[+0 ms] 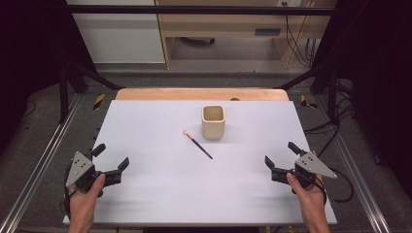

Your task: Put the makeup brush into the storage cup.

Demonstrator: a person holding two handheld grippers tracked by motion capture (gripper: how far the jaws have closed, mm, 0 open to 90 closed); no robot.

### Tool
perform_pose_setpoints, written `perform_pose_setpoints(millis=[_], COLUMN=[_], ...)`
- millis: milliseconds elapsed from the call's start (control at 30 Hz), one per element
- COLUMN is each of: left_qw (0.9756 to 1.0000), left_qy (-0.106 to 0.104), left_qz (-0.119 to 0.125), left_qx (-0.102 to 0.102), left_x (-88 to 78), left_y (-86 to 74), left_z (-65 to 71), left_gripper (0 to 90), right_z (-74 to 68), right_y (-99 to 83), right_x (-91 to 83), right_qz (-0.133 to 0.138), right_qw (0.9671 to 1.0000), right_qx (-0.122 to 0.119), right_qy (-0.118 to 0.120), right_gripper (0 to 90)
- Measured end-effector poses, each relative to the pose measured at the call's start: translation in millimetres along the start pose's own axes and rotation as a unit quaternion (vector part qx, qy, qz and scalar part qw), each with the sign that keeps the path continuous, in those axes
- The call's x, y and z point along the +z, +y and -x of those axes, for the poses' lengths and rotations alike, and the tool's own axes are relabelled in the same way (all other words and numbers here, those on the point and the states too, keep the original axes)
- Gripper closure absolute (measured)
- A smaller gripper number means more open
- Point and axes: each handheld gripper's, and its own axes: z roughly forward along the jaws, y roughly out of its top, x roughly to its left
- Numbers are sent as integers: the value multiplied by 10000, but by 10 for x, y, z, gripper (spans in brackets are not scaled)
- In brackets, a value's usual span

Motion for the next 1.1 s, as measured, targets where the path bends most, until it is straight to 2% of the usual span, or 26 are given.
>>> perform_pose_setpoints(millis=[233, 267, 333, 367, 433, 467, 500, 533, 633, 667, 733, 933, 1100], left_qw=[10000, 10000, 10000, 10000, 9999, 9999, 9999, 9999, 9999, 9999, 9999, 9999, 9999], left_qy=[15, 26, 32, 36, 39, 51, 51, 76, 103, 109, 123, 132, 137], left_qz=[-23, -46, -56, -59, -69, -78, -78, -95, -82, -77, -65, -58, -47], left_qx=[23, 24, 34, 48, 68, 81, 81, 96, 82, 76, 49, 25, 7], left_x=[-11, -13, -16, -18, -23, -25, -25, -28, -41, -45, -50, -61, -65], left_y=[-3, -9, -10, -9, -9, -10, -10, -13, -15, -14, -16, -16, -18], left_z=[3, 3, 5, 8, 10, 7, 7, 1, -11, -15, -23, -31, -38], left_gripper=[10, 10, 10, 10, 10, 10, 10, 10, 10, 10, 10, 10, 10], right_z=[-45, -86, -104, -154, -184, -240, -240, -284, -333, -376, -402, -490, -585], right_y=[12, 20, 23, 31, 37, 53, 53, 85, 136, 202, 261, 507, 674], right_x=[0, -3, -2, 0, 5, 18, 18, 37, 41, 45, 55, 157, 301], right_qz=[-37, -101, -136, -249, -317, -502, -502, -744, -825, -964, -1060, -1495, -1921], right_qw=[9999, 9998, 9997, 9992, 9990, 9981, 9981, 9963, 9950, 9931, 9917, 9835, 9732], right_qx=[-95, -181, -187, -305, -301, -352, -352, -393, -464, -536, -582, -834, -1063], right_qy=[-8, 0, 10, 36, 63, 83, 83, 187, 310, 397, 446, 592, 684], right_gripper=[42, 42, 42, 42, 44, 58, 58, 62, 62, 58, 55, 47, 45])
